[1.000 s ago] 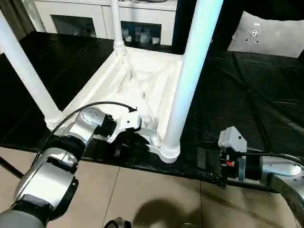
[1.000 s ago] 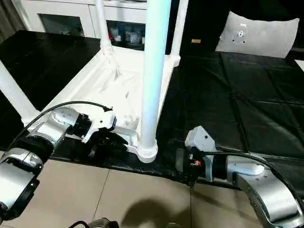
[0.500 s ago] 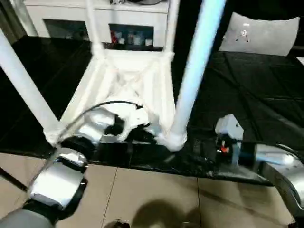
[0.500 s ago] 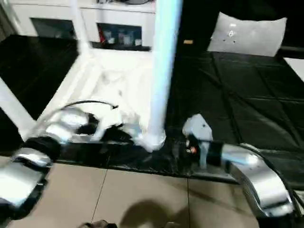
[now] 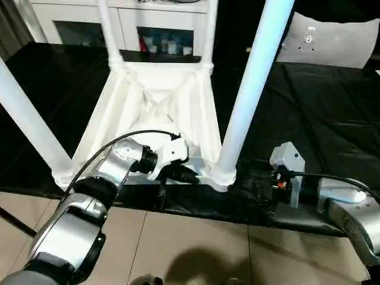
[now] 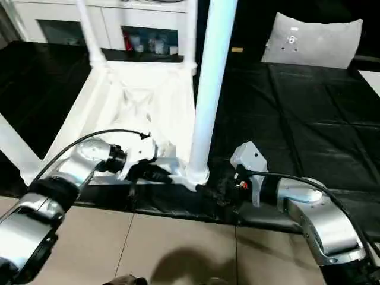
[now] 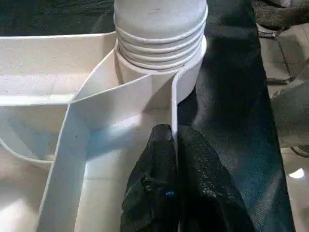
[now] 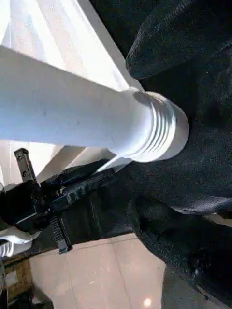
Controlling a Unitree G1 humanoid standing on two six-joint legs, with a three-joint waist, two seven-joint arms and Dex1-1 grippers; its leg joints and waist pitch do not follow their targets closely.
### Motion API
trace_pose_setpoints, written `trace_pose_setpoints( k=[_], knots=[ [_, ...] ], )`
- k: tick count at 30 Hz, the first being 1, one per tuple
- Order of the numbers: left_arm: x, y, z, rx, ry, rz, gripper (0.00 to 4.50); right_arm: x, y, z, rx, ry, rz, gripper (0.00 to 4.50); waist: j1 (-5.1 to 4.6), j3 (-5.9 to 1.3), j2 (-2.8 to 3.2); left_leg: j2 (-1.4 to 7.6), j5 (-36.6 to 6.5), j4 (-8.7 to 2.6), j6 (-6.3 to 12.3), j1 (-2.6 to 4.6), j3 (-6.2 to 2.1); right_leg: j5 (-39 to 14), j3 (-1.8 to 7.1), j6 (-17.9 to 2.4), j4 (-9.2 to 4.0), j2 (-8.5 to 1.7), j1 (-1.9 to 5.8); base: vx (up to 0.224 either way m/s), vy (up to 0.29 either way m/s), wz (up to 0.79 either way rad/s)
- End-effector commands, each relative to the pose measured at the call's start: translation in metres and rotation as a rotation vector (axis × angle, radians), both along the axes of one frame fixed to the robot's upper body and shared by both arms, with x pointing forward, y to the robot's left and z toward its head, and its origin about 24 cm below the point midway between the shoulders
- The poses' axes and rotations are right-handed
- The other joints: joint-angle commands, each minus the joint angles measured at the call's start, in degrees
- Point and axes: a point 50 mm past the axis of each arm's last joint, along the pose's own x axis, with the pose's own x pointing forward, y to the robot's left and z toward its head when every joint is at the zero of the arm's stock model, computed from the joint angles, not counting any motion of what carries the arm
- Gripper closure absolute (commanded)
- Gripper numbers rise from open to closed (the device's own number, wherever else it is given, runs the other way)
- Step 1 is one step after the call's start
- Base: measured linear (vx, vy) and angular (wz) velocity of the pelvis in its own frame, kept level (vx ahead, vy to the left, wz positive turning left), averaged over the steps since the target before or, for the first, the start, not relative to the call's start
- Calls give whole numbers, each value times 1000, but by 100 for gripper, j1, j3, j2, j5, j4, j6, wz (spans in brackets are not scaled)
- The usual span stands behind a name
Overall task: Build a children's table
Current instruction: Rotate leg to tighten
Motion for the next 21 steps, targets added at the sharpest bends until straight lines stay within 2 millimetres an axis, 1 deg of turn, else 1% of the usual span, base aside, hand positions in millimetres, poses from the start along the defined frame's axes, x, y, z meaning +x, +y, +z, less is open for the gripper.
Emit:
trace_pose_setpoints(
  k=[1, 4, 5, 6, 8, 9, 14, 17, 18, 19, 20, 21],
  knots=[
    [-4, 2, -9, 45, 21, -2, 447, 3, -3, 4, -22, -20, 7, 0, 20, -385, -33, 424, -1043, -438, 391, 189, -160, 32, 139, -1808, -387, -445, 161, 0, 0, 0],
    [-3, 2, -8, -30, 91, 49, 447, 3, -1, 3, -10, -13, 14, 0, 38, -377, -48, 417, -1015, -438, 381, 188, -151, 15, 141, -1811, -390, -452, 161, 0, 0, 0],
    [-3, 1, -7, -47, 99, 53, 406, 3, -1, 2, -9, -12, 15, 0, 40, -378, -50, 415, -991, -438, 382, 182, -153, -10, 140, -1801, -389, -454, 167, 0, 0, 0],
    [-4, 1, -7, -62, 107, 54, 395, 2, 0, 2, -8, -12, 18, 0, 40, -375, -51, 414, -989, -439, 386, 178, -155, -40, 142, -1786, -397, -460, 168, 0, 0, 0],
    [-5, 1, -9, -62, 108, 52, 389, 2, 1, 1, -5, -10, 24, 0, 44, -376, -50, 410, -1001, -438, 390, 180, -149, -82, 143, -1787, -404, -461, 166, 0, 0, 0],
    [-6, 3, -11, -40, 99, 56, 375, 1, 1, 1, -5, -10, 26, 0, 49, -377, -46, 418, -1016, -440, 395, 192, -147, -87, 142, -1778, -407, -452, 153, 0, 0, 0],
    [-6, 6, -12, -36, 116, 61, 375, 1, 0, 1, -4, -9, 28, 0, 75, -370, -41, 424, -1035, -455, 370, 195, -149, -97, 141, -1732, -406, -450, 148, 0, 0, 0],
    [-6, 6, -12, -35, 125, 60, 410, 1, 0, 1, -5, -9, 27, 0, 74, -365, -42, 424, -1072, -460, 347, 193, -148, -160, 143, -1716, -414, -455, 146, 0, 0, 0],
    [-6, 7, -12, -27, 126, 56, 410, 1, 0, 1, -5, -9, 27, 0, 72, -364, -44, 423, -1079, -462, 342, 194, -147, -176, 142, -1712, -415, -454, 145, 0, 0, 0],
    [-6, 8, -13, -12, 125, 52, 422, 1, 0, 1, -5, -9, 27, 0, 74, -364, -33, 423, -1085, -464, 331, 195, -150, -196, 142, -1703, -415, -453, 144, 0, 0, 0],
    [-6, 8, -13, 2, 117, 48, 422, 1, 0, 1, -5, -11, 27, 0, 70, -368, -39, 421, -1078, -461, 331, 193, -149, -177, 146, -1694, -419, -456, 148, 0, 0, 0],
    [-6, 8, -14, 12, 110, 45, 435, 1, 0, 1, -5, -12, 27, 0, 70, -376, -41, 424, -1016, -460, 343, 190, -148, -78, 145, -1693, -409, -456, 155, 0, 0, 0]
  ],
)
